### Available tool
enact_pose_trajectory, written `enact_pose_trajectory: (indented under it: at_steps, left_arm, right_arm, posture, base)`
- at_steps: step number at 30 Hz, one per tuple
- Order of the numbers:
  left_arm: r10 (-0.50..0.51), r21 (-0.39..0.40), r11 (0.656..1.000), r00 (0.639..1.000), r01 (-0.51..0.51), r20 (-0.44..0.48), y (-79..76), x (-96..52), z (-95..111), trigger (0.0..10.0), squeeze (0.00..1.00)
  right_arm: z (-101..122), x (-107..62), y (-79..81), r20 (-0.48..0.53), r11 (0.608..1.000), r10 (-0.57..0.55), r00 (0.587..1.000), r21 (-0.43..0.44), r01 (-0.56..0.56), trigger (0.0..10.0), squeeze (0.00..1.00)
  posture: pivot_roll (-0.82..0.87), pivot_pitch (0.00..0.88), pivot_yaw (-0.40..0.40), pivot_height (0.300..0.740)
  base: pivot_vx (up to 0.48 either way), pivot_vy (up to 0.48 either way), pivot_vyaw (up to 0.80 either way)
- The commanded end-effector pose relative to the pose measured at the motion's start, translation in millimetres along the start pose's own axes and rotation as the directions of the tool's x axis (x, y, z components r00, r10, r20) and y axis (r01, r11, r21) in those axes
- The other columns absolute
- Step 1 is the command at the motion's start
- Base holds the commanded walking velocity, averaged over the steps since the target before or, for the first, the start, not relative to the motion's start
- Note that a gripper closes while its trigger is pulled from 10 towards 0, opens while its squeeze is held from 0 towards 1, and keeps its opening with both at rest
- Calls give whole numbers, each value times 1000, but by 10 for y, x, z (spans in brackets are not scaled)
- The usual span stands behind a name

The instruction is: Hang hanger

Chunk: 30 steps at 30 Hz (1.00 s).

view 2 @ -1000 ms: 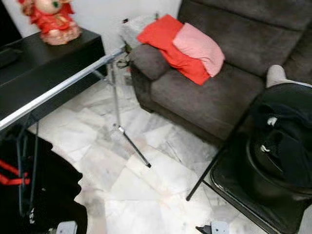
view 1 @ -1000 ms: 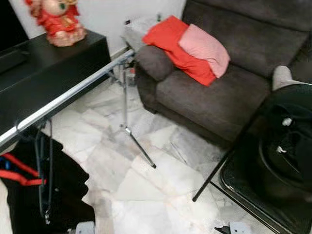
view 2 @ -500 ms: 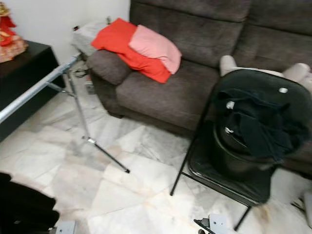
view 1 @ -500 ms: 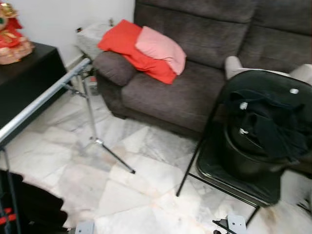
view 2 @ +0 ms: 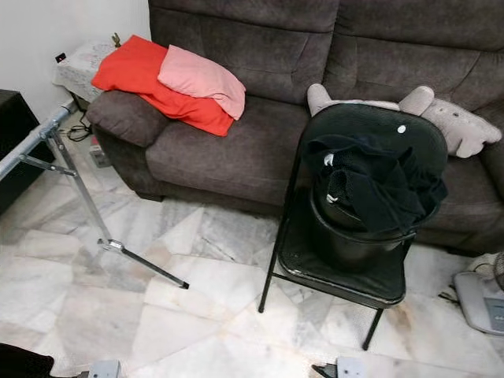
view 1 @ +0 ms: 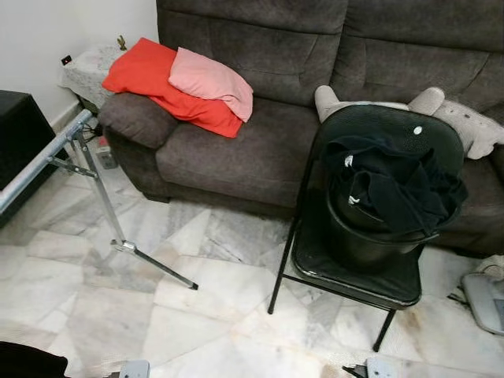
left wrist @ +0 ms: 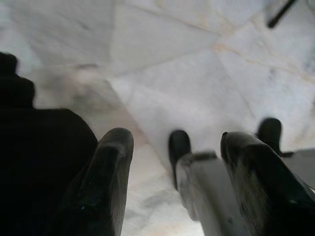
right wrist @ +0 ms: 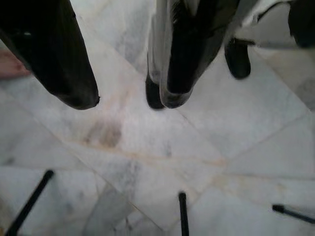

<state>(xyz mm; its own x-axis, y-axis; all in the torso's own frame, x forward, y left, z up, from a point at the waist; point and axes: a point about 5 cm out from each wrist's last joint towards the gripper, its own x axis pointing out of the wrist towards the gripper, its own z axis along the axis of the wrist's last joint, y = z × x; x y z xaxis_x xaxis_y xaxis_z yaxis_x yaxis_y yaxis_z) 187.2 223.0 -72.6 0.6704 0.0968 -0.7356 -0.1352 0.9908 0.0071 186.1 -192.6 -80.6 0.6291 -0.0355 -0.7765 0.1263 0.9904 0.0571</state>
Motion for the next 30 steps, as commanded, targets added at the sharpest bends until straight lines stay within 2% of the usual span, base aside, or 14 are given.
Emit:
enact_pose_trajectory:
  at_steps: [1,11,27,30]
  left_arm:
    - [7,-9,1000,1000,-7,-29,30,-10,-44,10000,0]
    - [-1,4,1000,1000,1,2,-13,25,70,10000,0]
    - [-9,18,1000,1000,10,-13,-18,-13,-51,10000,0]
    - [-4,11,1000,1000,4,-19,-12,-24,-87,10000,0]
  right_arm:
    - [19,0,-43,4,1000,-22,1000,21,21,10000,0]
    - [181,35,-28,42,999,-31,999,46,29,10000,0]
    - [-17,-18,-119,-6,998,-42,999,39,42,10000,0]
    - [-57,-24,-101,-16,999,-38,999,30,38,10000,0]
  posture:
    - [-47,91,5,740]
    - [-57,47,9,740]
    - [-58,65,10,740]
    - [-56,73,8,740]
  base:
    - [0,0,0]
    - [0,0,0]
    - [0,-476,0]
    - [0,-101,0]
